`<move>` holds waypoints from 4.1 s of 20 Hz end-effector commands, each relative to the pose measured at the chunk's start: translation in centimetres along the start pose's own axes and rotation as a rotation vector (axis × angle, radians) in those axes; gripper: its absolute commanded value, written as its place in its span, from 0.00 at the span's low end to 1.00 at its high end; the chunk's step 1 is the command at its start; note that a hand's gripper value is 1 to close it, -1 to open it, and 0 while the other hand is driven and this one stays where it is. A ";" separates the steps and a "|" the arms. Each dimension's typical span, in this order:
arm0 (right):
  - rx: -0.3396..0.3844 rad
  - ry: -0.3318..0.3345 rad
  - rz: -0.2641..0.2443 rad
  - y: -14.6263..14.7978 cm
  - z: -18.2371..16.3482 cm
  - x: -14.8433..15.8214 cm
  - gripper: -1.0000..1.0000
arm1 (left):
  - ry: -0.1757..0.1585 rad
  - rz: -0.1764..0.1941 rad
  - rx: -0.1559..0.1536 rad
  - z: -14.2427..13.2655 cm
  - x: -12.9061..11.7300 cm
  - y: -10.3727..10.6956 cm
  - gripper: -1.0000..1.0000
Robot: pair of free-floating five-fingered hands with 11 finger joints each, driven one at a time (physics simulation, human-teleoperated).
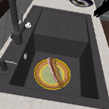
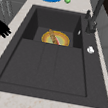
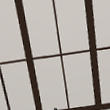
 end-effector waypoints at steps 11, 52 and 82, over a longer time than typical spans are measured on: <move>0.009 -0.001 -0.001 1.3 1.0 0.0 0.50 | 0.006 -0.003 0.007 0.6 0.6 0.0 0.00; 0.001 0.003 -0.010 1.4 1.0 0.0 0.50 | 0.005 0.151 -0.016 16.2 7.3 9.3 0.00; 0.001 0.004 -0.010 1.4 1.0 0.0 0.50 | 0.030 0.355 0.014 32.9 2.3 5.6 0.00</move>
